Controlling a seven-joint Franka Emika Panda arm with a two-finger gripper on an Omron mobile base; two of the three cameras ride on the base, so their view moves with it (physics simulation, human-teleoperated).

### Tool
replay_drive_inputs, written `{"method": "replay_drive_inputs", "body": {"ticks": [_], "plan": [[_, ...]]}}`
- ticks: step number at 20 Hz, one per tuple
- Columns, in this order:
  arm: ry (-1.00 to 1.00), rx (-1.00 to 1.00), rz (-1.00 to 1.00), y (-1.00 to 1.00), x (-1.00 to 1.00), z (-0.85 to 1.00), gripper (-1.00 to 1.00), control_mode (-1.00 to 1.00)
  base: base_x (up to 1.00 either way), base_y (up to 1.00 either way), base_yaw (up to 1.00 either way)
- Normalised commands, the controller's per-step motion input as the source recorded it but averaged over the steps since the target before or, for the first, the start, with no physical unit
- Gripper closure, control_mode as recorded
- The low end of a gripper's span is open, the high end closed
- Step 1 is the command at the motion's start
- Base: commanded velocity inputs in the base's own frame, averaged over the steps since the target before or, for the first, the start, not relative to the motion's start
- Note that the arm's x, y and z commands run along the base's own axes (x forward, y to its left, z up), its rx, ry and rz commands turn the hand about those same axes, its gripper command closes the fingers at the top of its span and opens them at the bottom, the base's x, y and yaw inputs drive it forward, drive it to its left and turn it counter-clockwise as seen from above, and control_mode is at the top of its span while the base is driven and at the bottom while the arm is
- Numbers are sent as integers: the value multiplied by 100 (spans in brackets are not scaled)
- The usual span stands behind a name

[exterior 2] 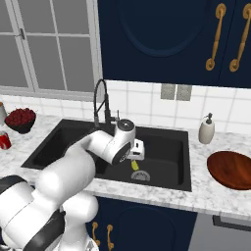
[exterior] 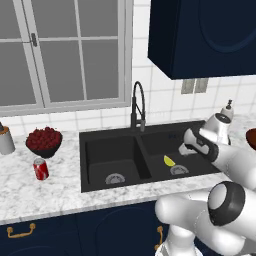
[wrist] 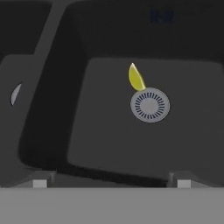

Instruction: Pick the lemon wedge from the sink and place it in the bowl. Then pick the bowl and place it in the microwave. Then close the microwave door and press the start button.

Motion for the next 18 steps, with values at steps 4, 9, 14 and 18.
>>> {"method": "replay_drive_inputs", "body": {"ticks": [4, 9, 14, 18], "plan": [[2, 0, 0, 20, 32, -29, -100, -100, 0, 0, 0], [7, 0, 0, 0, 25, -15, -100, -100, 0, 0, 0], [1, 0, 0, 3, 34, -21, -100, -100, 0, 0, 0], [1, 0, 0, 0, 23, -31, -100, -100, 0, 0, 0]]}}
